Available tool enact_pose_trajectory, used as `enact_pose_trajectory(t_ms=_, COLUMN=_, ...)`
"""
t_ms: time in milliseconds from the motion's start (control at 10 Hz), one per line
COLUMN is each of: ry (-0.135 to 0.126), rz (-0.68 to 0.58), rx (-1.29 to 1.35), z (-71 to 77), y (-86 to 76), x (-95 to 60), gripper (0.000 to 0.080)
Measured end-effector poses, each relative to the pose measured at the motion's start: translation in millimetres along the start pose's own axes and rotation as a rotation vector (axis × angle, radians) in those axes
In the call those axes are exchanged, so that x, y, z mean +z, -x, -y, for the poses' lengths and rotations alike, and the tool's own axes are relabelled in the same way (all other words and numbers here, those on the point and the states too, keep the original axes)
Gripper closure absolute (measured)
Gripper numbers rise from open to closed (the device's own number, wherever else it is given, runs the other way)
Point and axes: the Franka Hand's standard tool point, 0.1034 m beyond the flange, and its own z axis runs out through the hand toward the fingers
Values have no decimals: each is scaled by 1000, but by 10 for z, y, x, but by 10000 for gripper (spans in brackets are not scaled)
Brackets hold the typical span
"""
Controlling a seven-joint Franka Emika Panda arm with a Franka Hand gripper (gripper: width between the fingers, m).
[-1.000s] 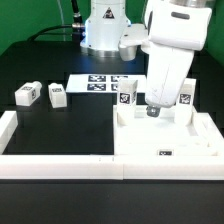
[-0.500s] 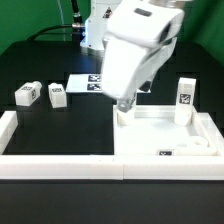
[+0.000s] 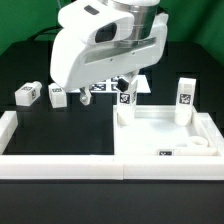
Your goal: Assemble square table
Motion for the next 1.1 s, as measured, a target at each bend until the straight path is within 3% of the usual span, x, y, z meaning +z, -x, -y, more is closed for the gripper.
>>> enact_pose_trajectory(t_ms=300, ry=-5, rz=1, rx=114, z=-10, y=29, x=8, gripper=151)
enact_pose_trajectory(t_ms=500, ry=-26, rz=29, rx=69, z=-176, y=478, x=86, gripper=151)
enact_pose_trajectory(t_ms=700, ry=-43, rz=51, rx=73, z=-340, y=817, x=215, gripper=151)
enact_pose_trajectory(t_ms=800, ry=-38, rz=51, rx=78, z=-397, y=856, x=216, gripper=151)
enact_pose_trajectory(t_ms=900, ry=-26, rz=33, rx=63, z=-348, y=745, x=184, gripper=151)
enact_pose_trajectory(t_ms=1100, ry=-29, rz=35, rx=58, z=-349, y=757, x=199, gripper=151)
